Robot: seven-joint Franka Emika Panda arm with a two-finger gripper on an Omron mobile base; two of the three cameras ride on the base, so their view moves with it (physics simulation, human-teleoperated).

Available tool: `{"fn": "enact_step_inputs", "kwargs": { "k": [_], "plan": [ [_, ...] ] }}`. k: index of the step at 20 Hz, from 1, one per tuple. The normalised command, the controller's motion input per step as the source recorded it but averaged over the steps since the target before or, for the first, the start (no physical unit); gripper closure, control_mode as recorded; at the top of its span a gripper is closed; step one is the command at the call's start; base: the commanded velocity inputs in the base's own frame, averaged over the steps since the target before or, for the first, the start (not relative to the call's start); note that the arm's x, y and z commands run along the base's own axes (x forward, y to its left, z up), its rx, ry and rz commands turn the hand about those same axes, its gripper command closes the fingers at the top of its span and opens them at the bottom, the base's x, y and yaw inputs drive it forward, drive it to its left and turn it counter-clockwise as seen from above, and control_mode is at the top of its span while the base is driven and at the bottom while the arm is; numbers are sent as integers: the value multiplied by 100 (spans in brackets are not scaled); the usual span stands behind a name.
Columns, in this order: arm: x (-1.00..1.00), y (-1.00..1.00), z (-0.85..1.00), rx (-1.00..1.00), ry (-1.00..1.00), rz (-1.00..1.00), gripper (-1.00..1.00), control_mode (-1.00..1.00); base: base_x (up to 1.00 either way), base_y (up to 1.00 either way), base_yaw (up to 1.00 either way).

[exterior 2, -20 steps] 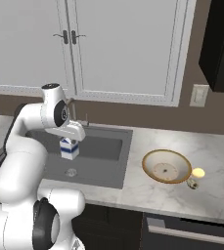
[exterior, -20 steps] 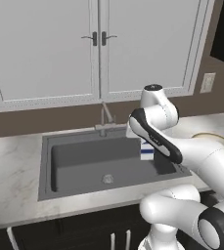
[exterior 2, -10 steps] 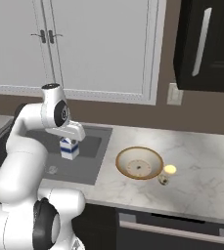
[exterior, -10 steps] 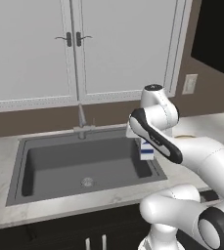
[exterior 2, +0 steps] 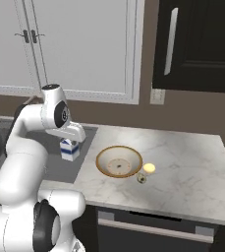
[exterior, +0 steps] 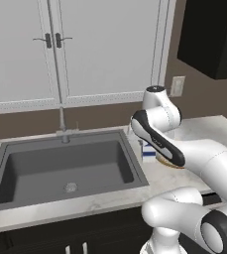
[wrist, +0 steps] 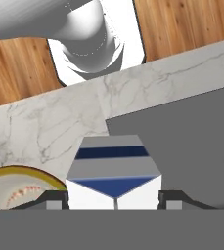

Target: Gather the eggs and milk located in the vicinity of the sink area and place them right next to the bowl.

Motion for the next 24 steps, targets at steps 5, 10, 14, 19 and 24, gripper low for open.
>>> {"fn": "enact_step_inputs", "kwargs": {
  "k": [5, 10, 14, 19, 24],
  "plan": [
    [0, 0, 0, 0, 0, 0, 100, 100, -7, -36, 0],
    [0, 0, 0, 0, 0, 0, 100, 100, -7, -18, 0],
    [0, 0, 0, 0, 0, 0, 100, 100, 0, -4, 0],
    [0, -3, 0, 0, 0, 0, 100, -100, 0, 0, 0],
    [-6, 0, -3, 0, 0, -6, 100, -100, 0, 0, 0]
  ]
}}
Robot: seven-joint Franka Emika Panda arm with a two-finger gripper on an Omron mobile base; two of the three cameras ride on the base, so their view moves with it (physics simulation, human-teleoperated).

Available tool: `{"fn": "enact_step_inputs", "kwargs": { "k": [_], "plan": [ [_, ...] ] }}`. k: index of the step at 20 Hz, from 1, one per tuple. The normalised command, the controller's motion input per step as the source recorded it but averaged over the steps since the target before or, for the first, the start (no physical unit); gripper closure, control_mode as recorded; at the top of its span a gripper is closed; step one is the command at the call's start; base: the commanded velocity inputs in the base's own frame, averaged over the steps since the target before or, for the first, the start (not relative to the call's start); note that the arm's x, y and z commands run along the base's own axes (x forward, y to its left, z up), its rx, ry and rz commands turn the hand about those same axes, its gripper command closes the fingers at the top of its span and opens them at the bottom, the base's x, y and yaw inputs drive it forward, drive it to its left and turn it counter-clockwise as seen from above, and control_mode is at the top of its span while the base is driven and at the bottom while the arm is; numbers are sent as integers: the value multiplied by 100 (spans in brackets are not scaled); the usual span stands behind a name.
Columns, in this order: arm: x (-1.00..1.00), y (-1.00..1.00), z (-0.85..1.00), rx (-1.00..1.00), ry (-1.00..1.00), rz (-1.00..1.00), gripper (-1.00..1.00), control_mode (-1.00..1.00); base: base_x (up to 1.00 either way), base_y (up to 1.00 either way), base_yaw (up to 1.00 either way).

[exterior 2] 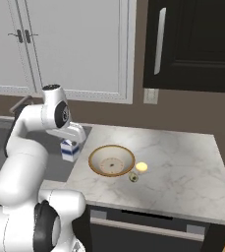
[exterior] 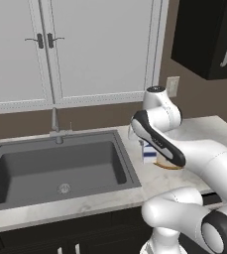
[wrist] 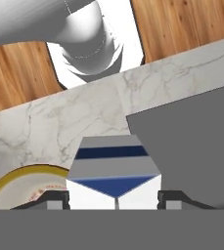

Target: Gather the eggs and milk located in the vicinity of the sink area and place them right next to the bowl.

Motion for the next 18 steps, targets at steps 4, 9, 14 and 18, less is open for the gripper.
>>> {"fn": "enact_step_inputs", "kwargs": {
  "k": [4, 9, 14, 18],
  "plan": [
    [-18, 0, -16, 0, 0, -21, 100, -100, 0, 0, 0],
    [-20, 0, -38, 0, 0, -23, 100, -100, 0, 0, 0],
    [-18, -7, -36, 0, 0, -24, 100, -100, 0, 0, 0],
    [-2, -32, -21, 0, 2, -23, 100, -100, 0, 0, 0]
  ]
}}
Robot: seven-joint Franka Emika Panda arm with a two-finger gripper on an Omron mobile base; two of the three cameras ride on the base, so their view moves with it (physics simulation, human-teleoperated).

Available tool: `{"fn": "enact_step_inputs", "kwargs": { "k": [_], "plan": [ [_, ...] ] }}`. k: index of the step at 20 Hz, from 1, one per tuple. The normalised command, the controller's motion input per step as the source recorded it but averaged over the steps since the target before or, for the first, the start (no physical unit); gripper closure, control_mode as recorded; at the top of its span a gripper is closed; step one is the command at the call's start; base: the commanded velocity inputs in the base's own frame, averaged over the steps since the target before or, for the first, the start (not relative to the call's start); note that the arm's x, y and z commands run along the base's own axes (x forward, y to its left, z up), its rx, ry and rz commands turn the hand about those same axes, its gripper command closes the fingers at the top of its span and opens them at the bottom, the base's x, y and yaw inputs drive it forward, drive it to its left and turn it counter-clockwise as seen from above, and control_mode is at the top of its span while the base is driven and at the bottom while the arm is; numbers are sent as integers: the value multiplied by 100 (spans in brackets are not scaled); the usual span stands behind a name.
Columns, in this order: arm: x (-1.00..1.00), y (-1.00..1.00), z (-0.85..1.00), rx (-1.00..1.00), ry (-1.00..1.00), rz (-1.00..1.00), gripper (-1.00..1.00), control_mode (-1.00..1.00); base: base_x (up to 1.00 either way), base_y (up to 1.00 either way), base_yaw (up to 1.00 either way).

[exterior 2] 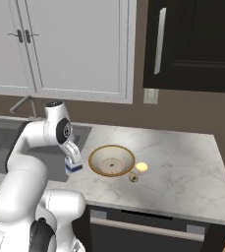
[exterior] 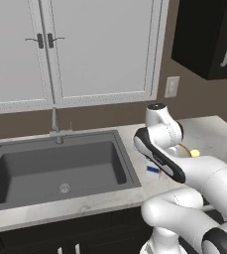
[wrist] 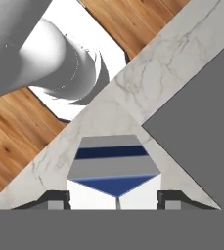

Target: Gather the eggs and milk located in the vicinity of the sink area and place them right next to the bowl.

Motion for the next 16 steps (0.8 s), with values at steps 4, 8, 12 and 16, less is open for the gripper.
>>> {"fn": "enact_step_inputs", "kwargs": {
  "k": [4, 8, 12, 16],
  "plan": [
    [0, -11, -17, 0, -1, -13, 100, -100, 0, 0, 0],
    [0, 0, -17, 0, -1, -3, 100, -100, 0, 0, 0],
    [0, 0, -23, 0, 0, 0, 100, -100, 0, 0, 0],
    [0, 0, -30, -2, -1, 0, 100, -100, 0, 0, 0]
  ]
}}
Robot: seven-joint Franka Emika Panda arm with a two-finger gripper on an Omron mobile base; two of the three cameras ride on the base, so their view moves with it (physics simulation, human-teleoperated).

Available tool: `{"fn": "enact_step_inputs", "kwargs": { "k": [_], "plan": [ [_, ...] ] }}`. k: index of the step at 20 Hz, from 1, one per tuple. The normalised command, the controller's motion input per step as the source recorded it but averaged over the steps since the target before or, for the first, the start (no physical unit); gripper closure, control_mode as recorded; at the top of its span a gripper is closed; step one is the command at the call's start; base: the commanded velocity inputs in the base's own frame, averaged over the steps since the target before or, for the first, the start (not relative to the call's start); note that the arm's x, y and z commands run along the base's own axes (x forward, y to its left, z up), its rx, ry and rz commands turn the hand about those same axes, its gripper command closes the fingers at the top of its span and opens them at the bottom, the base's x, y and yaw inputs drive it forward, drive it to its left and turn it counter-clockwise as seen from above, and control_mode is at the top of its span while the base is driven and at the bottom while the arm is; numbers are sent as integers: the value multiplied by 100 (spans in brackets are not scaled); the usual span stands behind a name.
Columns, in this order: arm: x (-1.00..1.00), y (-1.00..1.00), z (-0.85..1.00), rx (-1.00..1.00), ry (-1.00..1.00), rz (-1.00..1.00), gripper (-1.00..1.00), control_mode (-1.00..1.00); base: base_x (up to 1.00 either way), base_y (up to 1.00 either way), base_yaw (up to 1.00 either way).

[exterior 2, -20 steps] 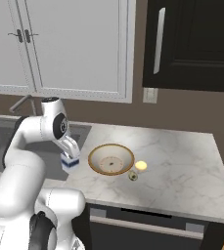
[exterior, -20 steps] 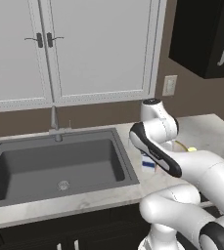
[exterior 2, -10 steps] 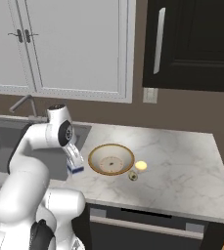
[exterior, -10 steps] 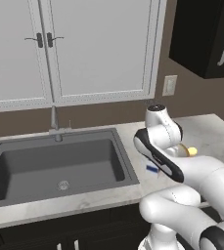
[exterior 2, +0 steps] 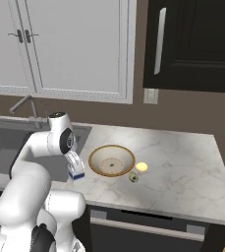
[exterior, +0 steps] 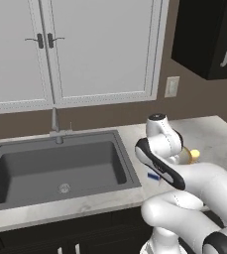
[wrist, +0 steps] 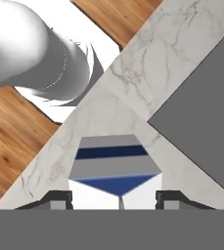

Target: Gather the eggs and milk located in the vicinity of the sink area and place them right next to the bowl.

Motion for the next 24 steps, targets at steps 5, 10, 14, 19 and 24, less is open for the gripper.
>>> {"fn": "enact_step_inputs", "kwargs": {
  "k": [5, 10, 14, 19, 24],
  "plan": [
    [0, 0, -22, -1, -2, 0, 100, -100, 0, 0, 0],
    [6, 0, -3, 0, -1, 0, 100, -100, 0, 0, 0],
    [4, -2, 0, 0, -1, 0, 100, -100, 0, 0, 0],
    [8, -7, 0, 0, -1, 0, 100, -100, 0, 0, 0],
    [17, -15, 0, 0, 0, 0, 100, -100, 0, 0, 0]
  ]
}}
